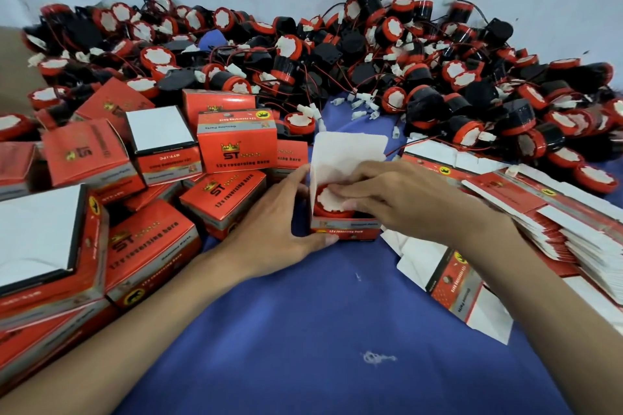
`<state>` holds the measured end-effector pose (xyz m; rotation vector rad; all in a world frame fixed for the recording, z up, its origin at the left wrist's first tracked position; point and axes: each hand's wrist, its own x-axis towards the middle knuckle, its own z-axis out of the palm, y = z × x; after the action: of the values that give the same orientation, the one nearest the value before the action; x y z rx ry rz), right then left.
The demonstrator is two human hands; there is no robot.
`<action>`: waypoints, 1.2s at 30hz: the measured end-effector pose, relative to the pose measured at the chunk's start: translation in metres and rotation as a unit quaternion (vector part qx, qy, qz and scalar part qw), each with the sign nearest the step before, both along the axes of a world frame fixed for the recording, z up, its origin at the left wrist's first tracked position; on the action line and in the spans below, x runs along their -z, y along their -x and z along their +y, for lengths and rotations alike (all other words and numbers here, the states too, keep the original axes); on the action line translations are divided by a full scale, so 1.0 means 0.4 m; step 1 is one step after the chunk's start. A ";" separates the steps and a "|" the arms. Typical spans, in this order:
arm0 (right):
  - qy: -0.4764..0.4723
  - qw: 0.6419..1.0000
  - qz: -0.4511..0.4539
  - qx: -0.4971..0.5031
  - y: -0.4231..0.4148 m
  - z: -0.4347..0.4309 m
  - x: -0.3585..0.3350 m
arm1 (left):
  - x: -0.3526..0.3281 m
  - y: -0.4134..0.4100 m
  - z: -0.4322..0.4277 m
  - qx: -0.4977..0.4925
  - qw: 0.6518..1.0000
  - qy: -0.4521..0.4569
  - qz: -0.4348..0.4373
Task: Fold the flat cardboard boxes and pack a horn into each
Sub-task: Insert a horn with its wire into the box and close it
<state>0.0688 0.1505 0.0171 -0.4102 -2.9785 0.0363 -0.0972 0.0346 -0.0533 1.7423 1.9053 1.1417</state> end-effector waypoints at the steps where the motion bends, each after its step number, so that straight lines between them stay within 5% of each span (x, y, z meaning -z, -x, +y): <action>1: -0.033 0.999 0.002 -0.001 0.007 -0.006 0.005 | -0.003 -0.001 0.000 0.003 1.000 -0.016 -0.007; 5: -0.063 0.998 0.003 0.002 0.019 -0.025 -0.002 | -0.012 -0.002 -0.005 0.015 0.995 -0.079 -0.066; 9: 0.030 0.999 -0.028 0.022 -0.023 0.005 -0.071 | -0.010 -0.006 -0.009 0.008 0.990 -0.123 -0.069; 14: -0.005 0.978 -0.134 0.160 -0.076 0.012 -0.124 | -0.007 -0.004 -0.010 0.012 0.993 -0.120 0.011; 22: 0.068 0.975 0.196 0.082 -0.029 -0.056 -0.141 | -0.015 -0.007 -0.020 -0.014 0.994 -0.108 0.000; 27: 0.074 0.957 0.275 0.057 0.023 -0.114 -0.097 | -0.024 -0.020 -0.016 -0.011 0.992 -0.101 -0.076; 32: 0.105 0.968 0.223 0.059 0.039 -0.132 -0.079 | -0.028 -0.021 -0.020 -0.002 0.990 -0.106 -0.093; 36: -0.036 0.985 0.101 0.135 0.029 -0.113 -0.091 | -0.037 -0.029 -0.019 0.006 0.986 -0.093 -0.137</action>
<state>0.0574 0.1053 0.0536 -0.7488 -2.6913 -0.0548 -0.0857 0.0271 -0.0386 1.5851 1.6679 1.5107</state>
